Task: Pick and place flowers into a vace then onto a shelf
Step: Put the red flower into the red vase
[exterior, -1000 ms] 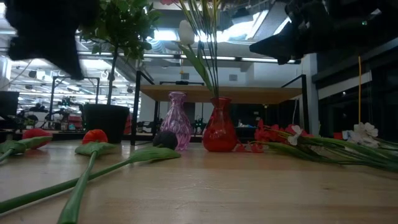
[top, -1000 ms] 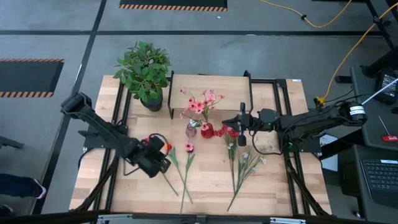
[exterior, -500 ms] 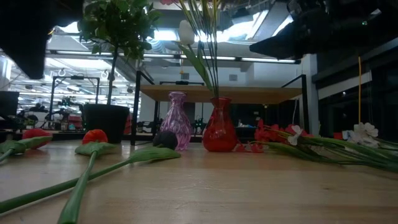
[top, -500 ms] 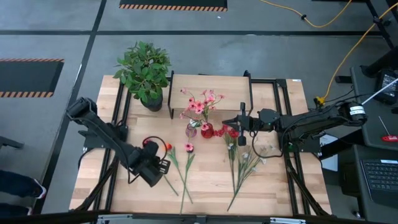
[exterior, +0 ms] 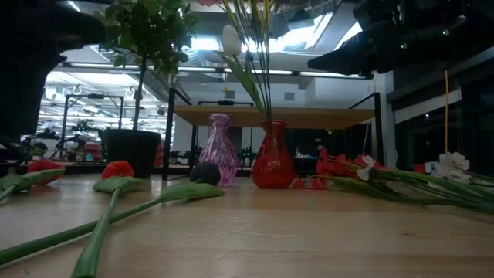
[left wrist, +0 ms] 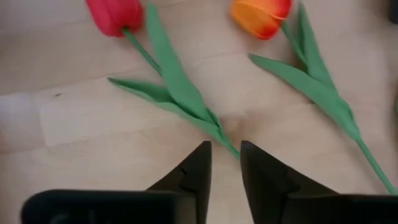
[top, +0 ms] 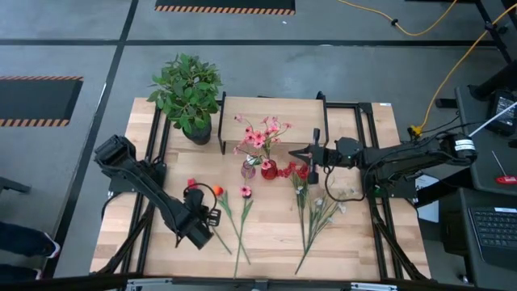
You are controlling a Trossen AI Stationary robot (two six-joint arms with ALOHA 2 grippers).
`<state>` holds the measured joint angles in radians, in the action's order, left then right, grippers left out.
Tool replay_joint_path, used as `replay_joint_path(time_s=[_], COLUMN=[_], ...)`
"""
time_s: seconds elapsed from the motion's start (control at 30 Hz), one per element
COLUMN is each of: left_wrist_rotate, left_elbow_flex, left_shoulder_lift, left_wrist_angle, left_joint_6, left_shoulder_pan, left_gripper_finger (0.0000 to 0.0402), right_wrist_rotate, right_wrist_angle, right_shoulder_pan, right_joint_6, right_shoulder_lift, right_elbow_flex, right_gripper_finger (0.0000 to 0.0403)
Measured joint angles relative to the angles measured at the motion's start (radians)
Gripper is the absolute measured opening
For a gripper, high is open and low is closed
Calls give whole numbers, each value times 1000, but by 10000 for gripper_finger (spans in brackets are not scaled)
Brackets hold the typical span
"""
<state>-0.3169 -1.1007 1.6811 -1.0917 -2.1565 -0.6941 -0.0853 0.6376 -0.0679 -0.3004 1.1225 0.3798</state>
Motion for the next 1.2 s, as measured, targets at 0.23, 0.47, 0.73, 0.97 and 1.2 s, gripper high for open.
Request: replay_joint_path(time_s=[0.23, 0.47, 0.73, 0.97, 1.2], left_wrist_rotate=[13, 6, 5, 3, -7], left_elbow_flex=[0, 0, 1, 1, -3], left_shoulder_lift=[34, 72, 128, 183, 225], left_wrist_angle=[-26, -21, 0, 34, 71], left_joint_6=[-83, -110, -142, -165, -158], left_shoulder_pan=[0, 3, 9, 20, 18], left_gripper_finger=[126, 144, 145, 146, 143], right_wrist_rotate=[1, 8, 10, 11, 11], right_wrist_angle=[0, -6, -12, -16, -17], right_shoulder_pan=[-27, -32, -32, -32, -32], right_joint_6=[0, 1, 3, 3, 4], right_shoulder_lift=[0, 0, 0, 0, 0], right_elbow_flex=[0, 0, 0, 0, 0], right_gripper_finger=[9, 3, 8, 4, 10])
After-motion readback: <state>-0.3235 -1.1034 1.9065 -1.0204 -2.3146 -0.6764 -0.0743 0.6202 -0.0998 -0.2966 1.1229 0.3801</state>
